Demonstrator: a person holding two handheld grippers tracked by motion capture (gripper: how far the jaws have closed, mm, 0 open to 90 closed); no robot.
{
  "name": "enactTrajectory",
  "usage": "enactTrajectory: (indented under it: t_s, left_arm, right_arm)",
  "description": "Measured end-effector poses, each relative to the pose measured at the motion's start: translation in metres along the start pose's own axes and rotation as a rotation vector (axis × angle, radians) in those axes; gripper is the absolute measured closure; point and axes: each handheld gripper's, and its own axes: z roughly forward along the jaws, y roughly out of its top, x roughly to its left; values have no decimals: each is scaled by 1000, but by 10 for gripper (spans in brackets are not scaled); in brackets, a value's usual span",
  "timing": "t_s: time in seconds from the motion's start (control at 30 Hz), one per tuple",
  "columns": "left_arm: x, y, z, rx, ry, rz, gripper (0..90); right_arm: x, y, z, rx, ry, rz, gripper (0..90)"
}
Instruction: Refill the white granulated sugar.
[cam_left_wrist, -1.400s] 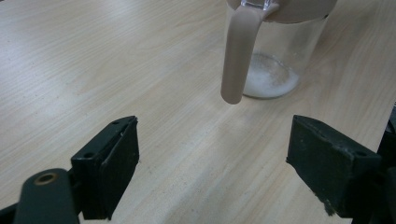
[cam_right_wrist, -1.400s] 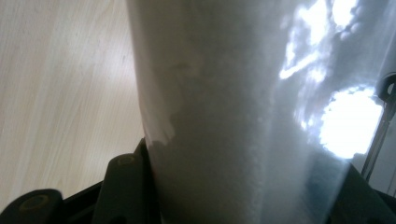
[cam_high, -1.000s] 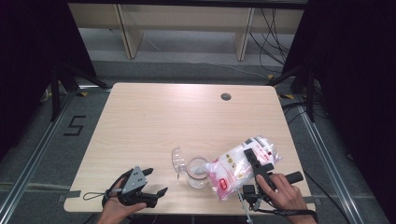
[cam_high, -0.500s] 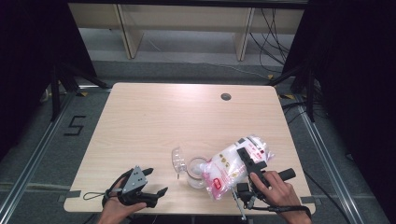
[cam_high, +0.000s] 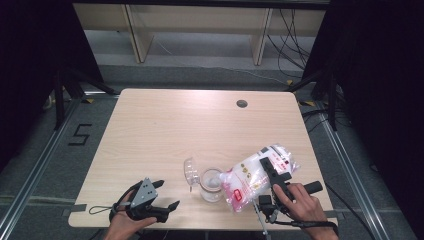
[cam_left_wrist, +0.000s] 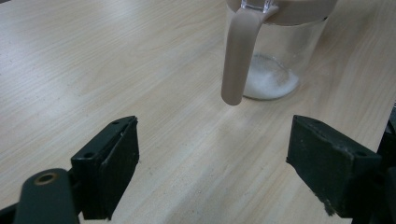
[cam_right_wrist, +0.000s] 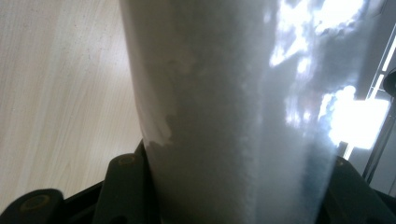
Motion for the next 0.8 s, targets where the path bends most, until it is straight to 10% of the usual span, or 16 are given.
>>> enactTrajectory:
  t_s: [0.8]
  left_arm:
    - [0,0,1,0,-12,-5,163]
  right_arm:
    - [-4,7,5,-43,-8,-7,512]
